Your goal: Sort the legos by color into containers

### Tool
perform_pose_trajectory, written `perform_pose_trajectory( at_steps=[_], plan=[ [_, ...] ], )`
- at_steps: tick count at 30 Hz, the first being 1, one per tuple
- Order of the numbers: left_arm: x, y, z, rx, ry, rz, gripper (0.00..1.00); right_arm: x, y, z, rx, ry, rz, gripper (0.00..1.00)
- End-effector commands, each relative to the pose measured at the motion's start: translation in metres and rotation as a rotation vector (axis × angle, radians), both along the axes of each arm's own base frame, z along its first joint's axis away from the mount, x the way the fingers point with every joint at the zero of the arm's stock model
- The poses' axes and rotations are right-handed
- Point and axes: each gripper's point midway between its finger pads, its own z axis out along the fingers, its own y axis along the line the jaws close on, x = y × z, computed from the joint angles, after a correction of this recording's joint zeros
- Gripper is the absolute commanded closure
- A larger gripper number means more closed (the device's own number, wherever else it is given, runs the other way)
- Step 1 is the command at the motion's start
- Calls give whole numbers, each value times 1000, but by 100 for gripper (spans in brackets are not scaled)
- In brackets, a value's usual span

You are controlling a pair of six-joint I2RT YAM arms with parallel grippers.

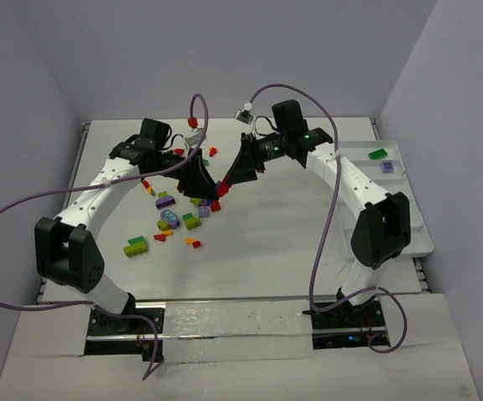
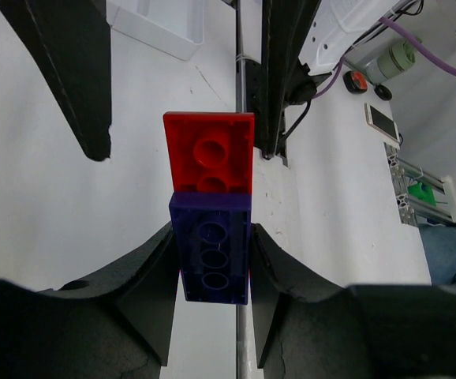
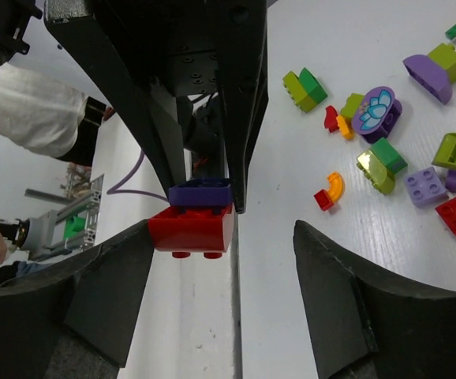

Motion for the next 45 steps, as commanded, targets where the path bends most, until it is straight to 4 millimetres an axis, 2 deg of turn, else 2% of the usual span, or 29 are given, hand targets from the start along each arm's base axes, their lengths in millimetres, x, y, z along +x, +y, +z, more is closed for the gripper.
perform_pose_trajectory(
  at_steps=[1,9,10,11,13,19,22,26,29,32,34,35,39,41,43,45],
  plan=[
    [-1,-3,12,-27,-61,-7,100,-9,5,18,39,-58,47,35],
    [5,-1,4,5,-80,25,100,-15,2,18,36,-82,62,76],
    [7,0,3,8,-79,35,100,-16,-1,17,29,-89,59,90],
    [8,2,2,8,-78,46,100,-15,-2,13,12,-97,46,98],
    [21,11,4,-6,-78,95,100,-19,-9,5,-16,-104,38,100],
    [60,40,31,-65,-98,236,100,-16,-43,-32,-130,-91,-28,100],
    [66,43,42,-78,-111,253,100,-7,-65,-49,-185,-76,-86,100],
    [72,44,37,-59,-109,285,100,13,-93,-67,-309,-107,-216,100],
    [78,47,28,-15,-112,340,100,38,-127,-79,-476,-177,-384,100],
    [86,50,25,28,-136,392,100,53,-168,-84,-642,-229,-539,100],
    [90,51,21,49,-140,414,100,55,-187,-86,-713,-243,-597,100],
    [93,51,18,80,-150,436,100,55,-213,-88,-787,-250,-660,100],
    [97,46,14,143,-189,449,100,45,-287,-97,-966,-223,-794,100],
    [96,41,12,161,-199,452,100,38,-315,-100,-1059,-227,-816,100],
    [96,37,10,172,-205,452,100,26,-354,-103,-1158,-203,-871,100],
    [97,35,7,179,-196,451,100,15,-380,-107,-1225,-172,-894,100]
  ],
)
